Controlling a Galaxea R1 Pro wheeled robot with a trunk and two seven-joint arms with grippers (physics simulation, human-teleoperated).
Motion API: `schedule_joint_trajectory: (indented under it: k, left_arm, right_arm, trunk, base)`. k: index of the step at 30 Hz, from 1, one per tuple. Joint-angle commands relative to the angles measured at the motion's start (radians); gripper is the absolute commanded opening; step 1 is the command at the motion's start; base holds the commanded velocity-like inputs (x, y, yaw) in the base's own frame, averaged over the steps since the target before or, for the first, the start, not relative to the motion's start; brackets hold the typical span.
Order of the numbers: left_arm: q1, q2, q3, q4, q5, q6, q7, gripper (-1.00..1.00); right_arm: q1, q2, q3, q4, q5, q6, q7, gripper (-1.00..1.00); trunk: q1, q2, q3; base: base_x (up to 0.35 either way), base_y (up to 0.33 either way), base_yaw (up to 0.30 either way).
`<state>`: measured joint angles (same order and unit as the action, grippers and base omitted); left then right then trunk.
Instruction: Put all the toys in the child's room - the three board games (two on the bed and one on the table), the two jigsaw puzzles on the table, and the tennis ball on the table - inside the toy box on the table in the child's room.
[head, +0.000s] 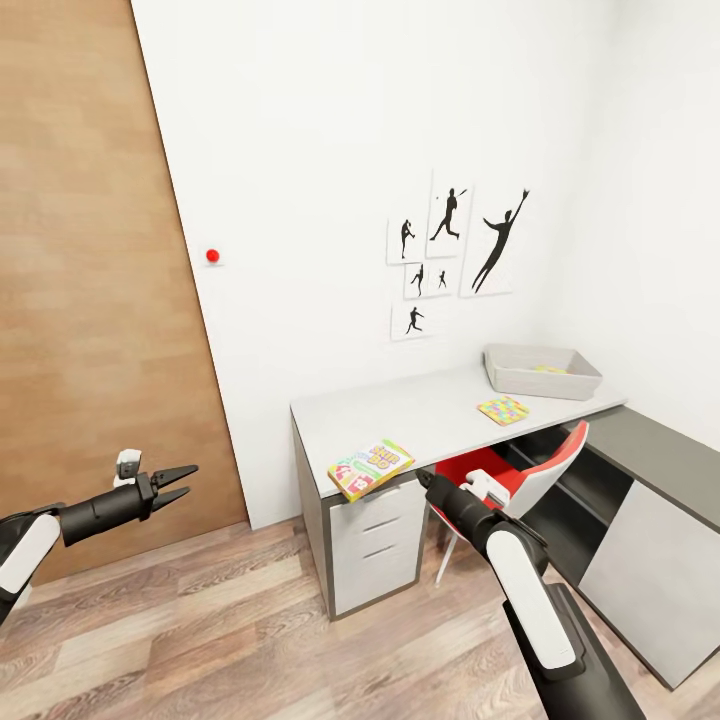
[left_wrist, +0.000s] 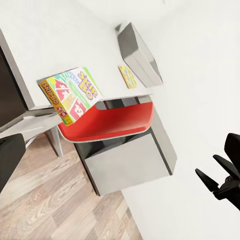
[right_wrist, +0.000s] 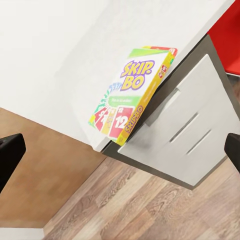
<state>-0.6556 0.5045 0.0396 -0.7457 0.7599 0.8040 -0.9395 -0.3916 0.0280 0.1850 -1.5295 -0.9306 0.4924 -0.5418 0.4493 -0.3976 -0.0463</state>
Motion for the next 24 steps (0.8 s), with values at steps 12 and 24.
schedule_joint_trajectory:
  k: [12,24]
  left_arm:
    - [-0.001,-0.001,-0.001,0.000,0.002,0.005,-0.001,1.00]
    - [-0.001,-0.001,0.000,0.000,0.002,0.004,0.000,1.00]
  right_arm:
    - [-0.001,0.001,0.000,0.005,-0.007,0.001,-0.009,1.00]
    - [-0.001,0.004,0.001,0.013,-0.007,0.001,-0.009,1.00]
  trunk:
    - [0.001,-0.002,-0.002]
    - [0.001,-0.002,-0.002]
  base:
    - [0.000,0.000,0.000]
    - [0.000,-0.153,0.000]
